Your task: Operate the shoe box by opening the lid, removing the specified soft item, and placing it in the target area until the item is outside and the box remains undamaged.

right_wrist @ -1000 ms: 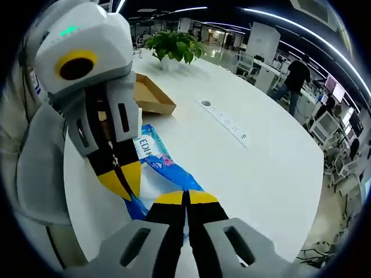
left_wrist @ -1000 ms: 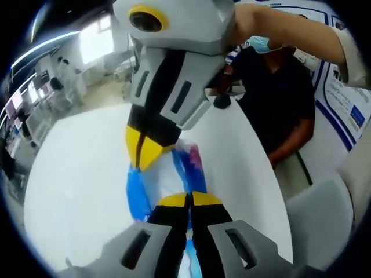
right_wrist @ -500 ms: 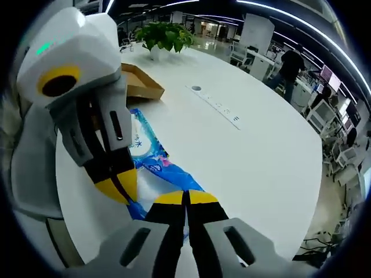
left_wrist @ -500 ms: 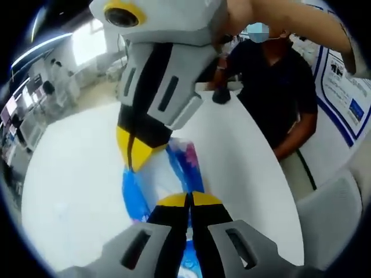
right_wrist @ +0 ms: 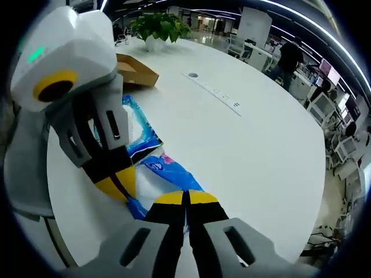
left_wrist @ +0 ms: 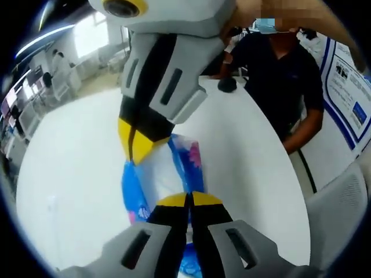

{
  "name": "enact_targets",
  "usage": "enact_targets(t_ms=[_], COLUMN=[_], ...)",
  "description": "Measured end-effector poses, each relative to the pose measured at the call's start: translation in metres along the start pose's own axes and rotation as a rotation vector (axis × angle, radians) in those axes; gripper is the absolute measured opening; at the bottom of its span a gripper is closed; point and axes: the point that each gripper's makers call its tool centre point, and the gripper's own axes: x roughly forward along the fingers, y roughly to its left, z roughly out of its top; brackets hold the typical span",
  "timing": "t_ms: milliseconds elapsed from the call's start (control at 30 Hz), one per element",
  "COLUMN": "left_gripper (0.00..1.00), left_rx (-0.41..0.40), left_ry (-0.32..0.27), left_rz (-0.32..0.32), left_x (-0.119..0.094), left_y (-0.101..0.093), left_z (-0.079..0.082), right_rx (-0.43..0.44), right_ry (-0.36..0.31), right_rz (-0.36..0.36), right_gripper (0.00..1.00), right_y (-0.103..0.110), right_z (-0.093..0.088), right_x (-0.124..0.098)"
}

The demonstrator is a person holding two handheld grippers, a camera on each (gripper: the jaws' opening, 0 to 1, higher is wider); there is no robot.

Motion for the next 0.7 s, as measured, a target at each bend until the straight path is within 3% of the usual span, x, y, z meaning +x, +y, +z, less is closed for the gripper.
enact_targets(t_ms=[300, 700], left_gripper=[0.0, 0.0], left_rx=[-0.049, -0.054], left_ry=[-0.003, -0.006], left_rz=[-0.014, -0.012], left_x=[0.01, 0.014], left_y=[-0.001, -0.001], left_z=[-0.002, 0.002], right_rx=[-0.007, -0.006], right_ry=[0.048, 0.041], right_rz=[-0.02, -0.024], right_gripper=[0.0, 0.0], right_y=[-0.008, -0.01], right_z=[-0.015, -0.014], right_x=[0.01, 0.012])
